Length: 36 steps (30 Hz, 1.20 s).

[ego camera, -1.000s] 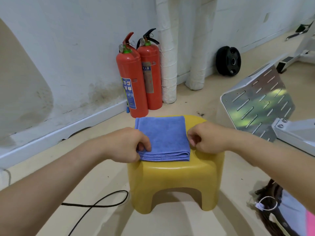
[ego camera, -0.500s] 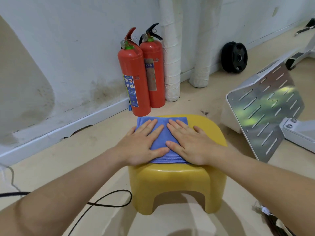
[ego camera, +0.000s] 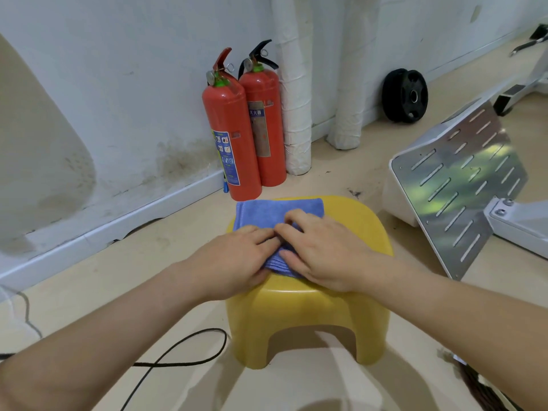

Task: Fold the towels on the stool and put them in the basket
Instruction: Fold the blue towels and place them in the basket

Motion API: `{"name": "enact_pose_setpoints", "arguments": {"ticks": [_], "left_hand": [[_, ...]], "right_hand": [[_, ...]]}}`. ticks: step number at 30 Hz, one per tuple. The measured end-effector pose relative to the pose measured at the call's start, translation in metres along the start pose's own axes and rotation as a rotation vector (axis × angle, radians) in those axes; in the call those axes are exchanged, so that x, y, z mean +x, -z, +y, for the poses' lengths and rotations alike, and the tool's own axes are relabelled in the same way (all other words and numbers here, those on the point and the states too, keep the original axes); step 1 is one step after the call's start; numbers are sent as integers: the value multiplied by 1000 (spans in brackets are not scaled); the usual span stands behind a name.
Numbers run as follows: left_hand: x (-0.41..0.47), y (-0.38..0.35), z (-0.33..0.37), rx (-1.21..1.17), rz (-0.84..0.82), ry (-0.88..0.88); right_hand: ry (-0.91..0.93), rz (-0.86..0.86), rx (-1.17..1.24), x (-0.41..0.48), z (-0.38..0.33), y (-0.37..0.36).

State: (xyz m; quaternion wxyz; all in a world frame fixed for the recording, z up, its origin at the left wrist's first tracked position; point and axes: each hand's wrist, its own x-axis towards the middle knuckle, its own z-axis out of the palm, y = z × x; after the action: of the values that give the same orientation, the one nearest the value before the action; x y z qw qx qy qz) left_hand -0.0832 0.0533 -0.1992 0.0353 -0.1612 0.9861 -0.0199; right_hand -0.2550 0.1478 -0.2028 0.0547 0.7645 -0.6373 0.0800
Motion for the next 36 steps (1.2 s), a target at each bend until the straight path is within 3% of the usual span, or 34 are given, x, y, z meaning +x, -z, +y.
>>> {"name": "enact_pose_setpoints", "arguments": {"ticks": [4,6,11,17,19,22,27,30,33,36], "left_hand": [[5,0,1,64,4,43],[7,-5,6,124,108,83],[9,-11,6,214,316,183],[8,3,12,248,212,151],[6,8,16,205,207,215],[2,20,17,133,149,300],[-5,9,23,222,149,249],[-1,17,11,70,103,282],[2,36,-16,-321,-7,263],[4,35,-34,-617,-4,346]], "right_hand": [[-8,-167,45,-1,-2,-1],[-10,-209,46,0,-2,-1],[-77,-131,35,-3,-13,-2],[-66,-4,-168,-5,-22,-5],[-66,14,-178,-6,-20,-3],[-30,-16,-149,-5,-20,7],[-8,-89,35,2,-3,27],[-42,-90,115,3,6,26],[-54,-53,224,7,13,21],[-103,-51,283,14,19,15]]}}
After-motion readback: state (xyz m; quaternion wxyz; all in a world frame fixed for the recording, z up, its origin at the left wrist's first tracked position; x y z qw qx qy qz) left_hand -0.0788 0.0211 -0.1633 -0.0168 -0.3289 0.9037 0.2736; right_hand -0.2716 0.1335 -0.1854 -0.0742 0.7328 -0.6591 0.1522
